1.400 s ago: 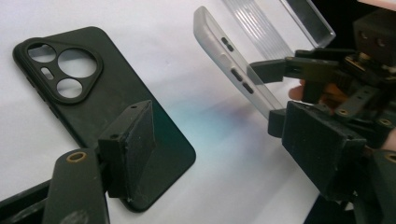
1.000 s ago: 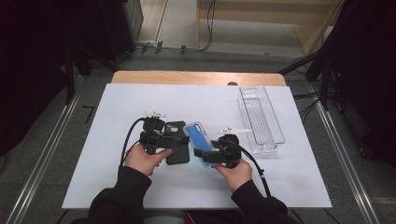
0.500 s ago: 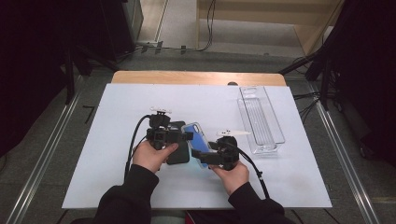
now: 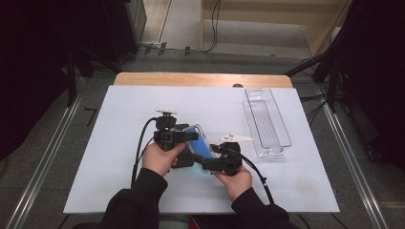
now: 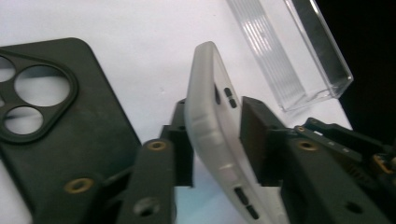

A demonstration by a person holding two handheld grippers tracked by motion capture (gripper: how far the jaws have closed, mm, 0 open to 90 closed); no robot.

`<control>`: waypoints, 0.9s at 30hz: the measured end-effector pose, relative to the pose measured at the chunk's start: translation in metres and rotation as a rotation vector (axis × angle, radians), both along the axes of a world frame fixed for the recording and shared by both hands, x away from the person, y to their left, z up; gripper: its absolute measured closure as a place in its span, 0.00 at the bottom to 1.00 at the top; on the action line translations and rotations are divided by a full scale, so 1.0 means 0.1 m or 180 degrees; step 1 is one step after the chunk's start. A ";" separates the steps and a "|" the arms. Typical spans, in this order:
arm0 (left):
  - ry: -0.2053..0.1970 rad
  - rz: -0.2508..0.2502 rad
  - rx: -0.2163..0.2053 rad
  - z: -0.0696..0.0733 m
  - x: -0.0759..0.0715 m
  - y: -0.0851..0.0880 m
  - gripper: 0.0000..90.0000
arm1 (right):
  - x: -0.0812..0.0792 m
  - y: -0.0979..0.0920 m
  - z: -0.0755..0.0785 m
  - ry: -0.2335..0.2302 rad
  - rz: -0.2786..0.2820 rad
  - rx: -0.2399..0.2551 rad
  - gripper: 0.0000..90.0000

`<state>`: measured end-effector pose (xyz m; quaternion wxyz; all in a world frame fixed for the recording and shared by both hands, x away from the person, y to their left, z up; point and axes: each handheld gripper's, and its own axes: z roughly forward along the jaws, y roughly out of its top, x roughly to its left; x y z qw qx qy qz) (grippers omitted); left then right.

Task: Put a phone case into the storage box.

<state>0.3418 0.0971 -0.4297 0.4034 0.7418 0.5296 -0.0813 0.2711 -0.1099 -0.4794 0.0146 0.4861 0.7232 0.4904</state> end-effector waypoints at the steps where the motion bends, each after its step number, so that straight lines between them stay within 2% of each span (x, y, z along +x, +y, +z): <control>1: 0.0000 0.0000 0.0000 0.00 0.00 0.00 0.81 | 0.00 0.00 0.00 0.0000 0.0000 0.0000 0.17; 3: 0.0009 0.0007 -0.0037 0.00 0.00 0.00 0.85 | 0.00 0.00 0.00 -0.0062 -0.0003 0.0024 0.17; 6: 0.0086 0.0010 -0.0135 0.01 0.01 0.03 0.90 | 0.00 -0.01 -0.01 -0.0051 0.0023 0.0096 0.17; 8: 0.0067 0.0015 -0.0139 0.02 0.01 0.03 0.91 | 0.01 -0.01 -0.03 -0.0071 0.0041 0.0156 0.17; 14: 0.0093 -0.0005 -0.0248 0.04 0.00 0.04 0.94 | 0.00 0.01 -0.03 -0.0246 0.0046 0.0017 0.16; 19: 0.0159 -0.0005 -0.0333 0.05 0.00 0.06 0.95 | 0.00 0.02 -0.02 -0.0297 0.0059 0.0014 0.16; 20: 0.0177 -0.0014 -0.0375 0.05 0.00 0.05 0.96 | -0.01 0.02 -0.02 -0.0373 0.0092 -0.0112 0.15; 21: 0.0181 -0.0022 -0.0390 0.05 -0.01 0.05 0.96 | 0.00 0.02 -0.02 -0.0400 0.0122 -0.0117 0.11; 23: 0.0146 -0.0050 -0.0371 0.07 -0.02 0.04 0.96 | 0.00 0.02 -0.01 -0.0402 0.0147 -0.0111 0.08; 24: 0.0132 -0.0050 -0.0377 0.08 -0.02 0.04 0.96 | 0.01 0.03 -0.01 -0.0383 0.0168 -0.0115 0.00; 27: 0.0086 -0.0054 -0.0363 0.12 -0.04 0.04 0.96 | 0.05 0.01 0.01 -0.0346 0.0255 -0.0147 0.00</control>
